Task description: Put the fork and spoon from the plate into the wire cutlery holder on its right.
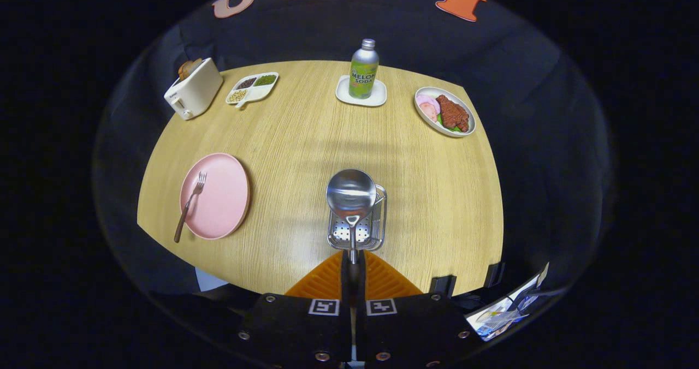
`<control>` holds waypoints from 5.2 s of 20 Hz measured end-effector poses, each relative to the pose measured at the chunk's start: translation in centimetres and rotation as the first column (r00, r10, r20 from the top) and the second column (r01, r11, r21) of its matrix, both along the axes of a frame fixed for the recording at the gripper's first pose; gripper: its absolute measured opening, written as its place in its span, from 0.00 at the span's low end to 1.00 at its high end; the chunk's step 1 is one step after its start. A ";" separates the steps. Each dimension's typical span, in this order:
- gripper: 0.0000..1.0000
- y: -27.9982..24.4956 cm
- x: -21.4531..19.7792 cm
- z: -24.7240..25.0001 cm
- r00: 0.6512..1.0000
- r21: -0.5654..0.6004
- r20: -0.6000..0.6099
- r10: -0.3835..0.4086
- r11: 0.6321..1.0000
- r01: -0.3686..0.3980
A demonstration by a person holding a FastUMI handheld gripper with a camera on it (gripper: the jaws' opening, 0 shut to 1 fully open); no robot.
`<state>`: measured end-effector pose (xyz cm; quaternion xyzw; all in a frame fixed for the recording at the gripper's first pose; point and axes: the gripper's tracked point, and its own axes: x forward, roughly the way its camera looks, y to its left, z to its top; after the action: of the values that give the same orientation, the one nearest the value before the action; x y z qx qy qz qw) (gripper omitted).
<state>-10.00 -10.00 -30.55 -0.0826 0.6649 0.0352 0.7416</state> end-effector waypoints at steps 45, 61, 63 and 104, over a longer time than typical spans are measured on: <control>0.14 4.2 11.6 6.5 0.759 0.205 0.609 -0.228 0.970 0.127; 0.76 16.8 12.3 12.0 0.525 0.204 0.826 -0.206 0.977 0.062; 0.80 19.4 11.7 11.5 0.532 0.201 0.826 -0.186 0.979 0.029; 0.37 34.1 -1.3 -14.3 0.969 0.194 0.237 0.067 0.974 -0.115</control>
<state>-11.29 24.15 -44.82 -0.0392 0.5631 0.1284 0.8154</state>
